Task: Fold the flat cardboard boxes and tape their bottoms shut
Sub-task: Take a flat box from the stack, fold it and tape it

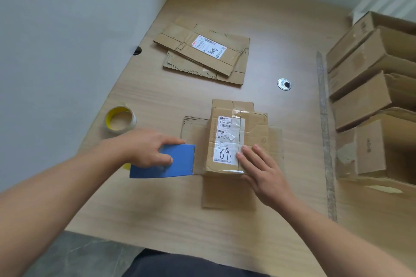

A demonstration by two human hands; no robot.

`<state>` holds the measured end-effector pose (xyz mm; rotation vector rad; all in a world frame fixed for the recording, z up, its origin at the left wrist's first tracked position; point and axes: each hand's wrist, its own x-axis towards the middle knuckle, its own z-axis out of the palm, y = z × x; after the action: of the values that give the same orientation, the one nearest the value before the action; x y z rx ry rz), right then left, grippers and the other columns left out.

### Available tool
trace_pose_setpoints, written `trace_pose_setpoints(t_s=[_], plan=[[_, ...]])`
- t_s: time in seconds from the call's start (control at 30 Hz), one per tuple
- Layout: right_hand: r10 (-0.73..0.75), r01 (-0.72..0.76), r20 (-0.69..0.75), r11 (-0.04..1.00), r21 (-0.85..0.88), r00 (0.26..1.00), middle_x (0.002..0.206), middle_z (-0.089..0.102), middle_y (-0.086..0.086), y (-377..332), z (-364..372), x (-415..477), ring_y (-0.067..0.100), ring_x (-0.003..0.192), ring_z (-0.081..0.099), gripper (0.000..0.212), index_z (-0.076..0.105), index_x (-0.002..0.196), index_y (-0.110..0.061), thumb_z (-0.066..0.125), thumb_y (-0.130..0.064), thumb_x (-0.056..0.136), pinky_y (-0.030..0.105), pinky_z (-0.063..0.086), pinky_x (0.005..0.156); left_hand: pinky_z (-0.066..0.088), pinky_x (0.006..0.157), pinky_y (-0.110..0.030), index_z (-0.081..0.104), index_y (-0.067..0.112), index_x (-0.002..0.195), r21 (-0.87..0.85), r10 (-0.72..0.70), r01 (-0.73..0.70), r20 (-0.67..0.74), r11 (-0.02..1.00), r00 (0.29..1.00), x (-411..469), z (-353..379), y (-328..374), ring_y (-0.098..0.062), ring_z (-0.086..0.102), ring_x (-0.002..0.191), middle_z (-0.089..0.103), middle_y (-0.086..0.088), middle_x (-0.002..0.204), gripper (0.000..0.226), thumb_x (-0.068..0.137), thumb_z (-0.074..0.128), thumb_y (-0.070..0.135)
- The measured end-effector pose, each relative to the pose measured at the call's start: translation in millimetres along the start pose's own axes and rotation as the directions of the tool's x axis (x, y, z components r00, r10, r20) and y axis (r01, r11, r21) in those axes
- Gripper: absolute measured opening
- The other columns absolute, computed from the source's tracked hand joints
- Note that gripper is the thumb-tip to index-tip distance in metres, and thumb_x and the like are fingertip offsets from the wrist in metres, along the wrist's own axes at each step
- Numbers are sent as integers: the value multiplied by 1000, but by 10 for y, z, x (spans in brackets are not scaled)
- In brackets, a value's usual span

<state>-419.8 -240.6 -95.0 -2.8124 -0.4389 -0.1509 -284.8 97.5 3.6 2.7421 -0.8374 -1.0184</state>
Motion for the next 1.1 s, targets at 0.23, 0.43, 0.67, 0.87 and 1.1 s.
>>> trace_pose_setpoints(t_s=[0.23,0.43,0.67,0.87,1.1], plan=[[82,-86,115,996,28,990,155,35,-6,-93,-132,51,28,146,29,59,46,147,-26,67,-31,93,56,29,115,46,96,-40,29,57,146,16,22,-22,-16,1000,1000,145,30,25,-20,52,118,53,7,140,61,89,51,53],[162,-155,115,986,-69,980,151,46,-3,-262,-199,115,25,147,32,56,55,140,-27,71,-36,86,63,20,115,43,74,-34,26,61,144,47,53,-49,-99,998,994,264,118,170,-20,52,91,56,12,91,63,85,45,54],[119,-106,101,986,-125,988,148,45,14,-798,-4,389,37,142,38,71,52,142,-24,77,-47,80,69,34,105,46,72,-34,26,61,143,1,28,-28,-175,1000,984,287,222,221,-22,55,91,58,9,89,63,83,45,52],[151,-156,-61,984,-91,987,142,56,4,-903,159,396,31,133,51,58,59,136,-35,79,-34,82,72,29,102,35,64,-33,22,60,144,18,2,3,-274,1000,962,243,319,290,-23,53,83,55,3,90,62,86,42,55],[228,-231,-81,972,-29,970,142,56,0,-894,197,405,27,134,51,63,60,134,-34,81,-8,80,67,26,106,34,63,-32,23,55,144,46,3,15,-360,999,933,200,433,379,-28,60,88,65,-1,101,61,87,41,49]])
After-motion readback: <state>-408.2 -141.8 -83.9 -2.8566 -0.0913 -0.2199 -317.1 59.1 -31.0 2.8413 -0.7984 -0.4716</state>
